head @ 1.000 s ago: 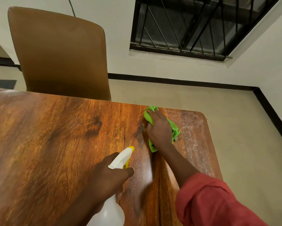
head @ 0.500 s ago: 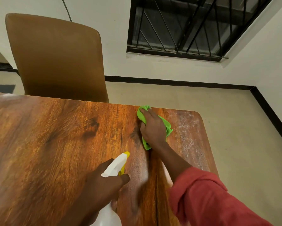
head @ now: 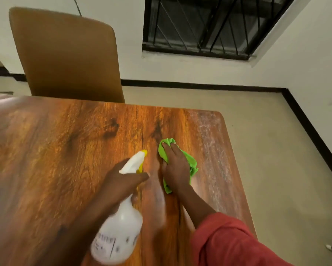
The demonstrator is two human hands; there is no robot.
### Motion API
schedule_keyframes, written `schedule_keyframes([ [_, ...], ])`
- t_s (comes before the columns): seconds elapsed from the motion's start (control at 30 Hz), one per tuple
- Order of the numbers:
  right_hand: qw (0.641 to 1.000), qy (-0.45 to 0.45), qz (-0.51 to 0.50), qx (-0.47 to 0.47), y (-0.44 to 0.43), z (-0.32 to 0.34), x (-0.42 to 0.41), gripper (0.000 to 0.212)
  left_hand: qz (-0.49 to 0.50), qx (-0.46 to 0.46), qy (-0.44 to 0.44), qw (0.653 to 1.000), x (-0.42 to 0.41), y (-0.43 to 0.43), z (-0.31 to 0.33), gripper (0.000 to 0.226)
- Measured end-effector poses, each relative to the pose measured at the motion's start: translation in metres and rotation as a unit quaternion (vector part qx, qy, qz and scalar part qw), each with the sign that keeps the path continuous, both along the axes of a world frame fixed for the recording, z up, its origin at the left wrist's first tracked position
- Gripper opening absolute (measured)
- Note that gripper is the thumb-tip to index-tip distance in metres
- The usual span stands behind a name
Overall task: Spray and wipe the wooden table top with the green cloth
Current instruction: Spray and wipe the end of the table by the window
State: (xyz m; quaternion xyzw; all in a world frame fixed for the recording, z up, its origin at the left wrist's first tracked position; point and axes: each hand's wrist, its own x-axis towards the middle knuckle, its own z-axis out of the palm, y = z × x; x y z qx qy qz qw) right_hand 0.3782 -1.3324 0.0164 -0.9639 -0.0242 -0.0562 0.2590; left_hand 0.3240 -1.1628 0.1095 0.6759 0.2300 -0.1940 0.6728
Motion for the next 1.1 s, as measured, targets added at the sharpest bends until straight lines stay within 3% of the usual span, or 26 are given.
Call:
schedule_keyframes([
  [0.1, 0.999, 0.016, 0.025, 0.032, 0.01, 0.001, -0.084, 0.06, -0.009, -0.005, -0.012, 1.0, -0.01, -0.001, 0.016, 0.06],
  [0.33, 0.991, 0.029, 0.13, -0.025, -0.002, -0.002, -0.247, 0.064, -0.025, -0.008, 0.035, 0.999, -0.051, 0.026, 0.018, 0.059],
  [0.47, 0.998, 0.049, -0.038, 0.023, -0.004, 0.006, -0.205, 0.071, -0.027, 0.001, 0.032, 0.999, -0.074, 0.05, 0.028, 0.055],
  [0.53, 0.995, 0.065, -0.073, 0.038, 0.016, 0.006, -0.172, 0.069, -0.045, 0.007, 0.025, 0.999, -0.082, 0.062, 0.029, 0.056],
  [0.73, 0.992, 0.086, 0.086, 0.041, 0.096, 0.002, -0.202, 0.058, -0.054, 0.03, 0.024, 0.998, -0.095, 0.074, 0.027, 0.058],
  [0.87, 0.981, 0.101, 0.167, 0.021, 0.091, 0.018, -0.24, 0.049, -0.053, 0.023, 0.035, 0.998, -0.094, 0.072, 0.036, 0.058],
  [1.0, 0.954, 0.206, 0.017, 0.219, 0.065, 0.053, -0.247, 0.049, -0.072, 0.027, 0.036, 0.996, -0.106, 0.071, 0.044, 0.059],
  [1.1, 0.859, 0.288, -0.13, 0.403, 0.03, 0.07, -0.252, 0.041, -0.094, 0.022, 0.033, 0.995, -0.12, 0.064, 0.048, 0.057],
])
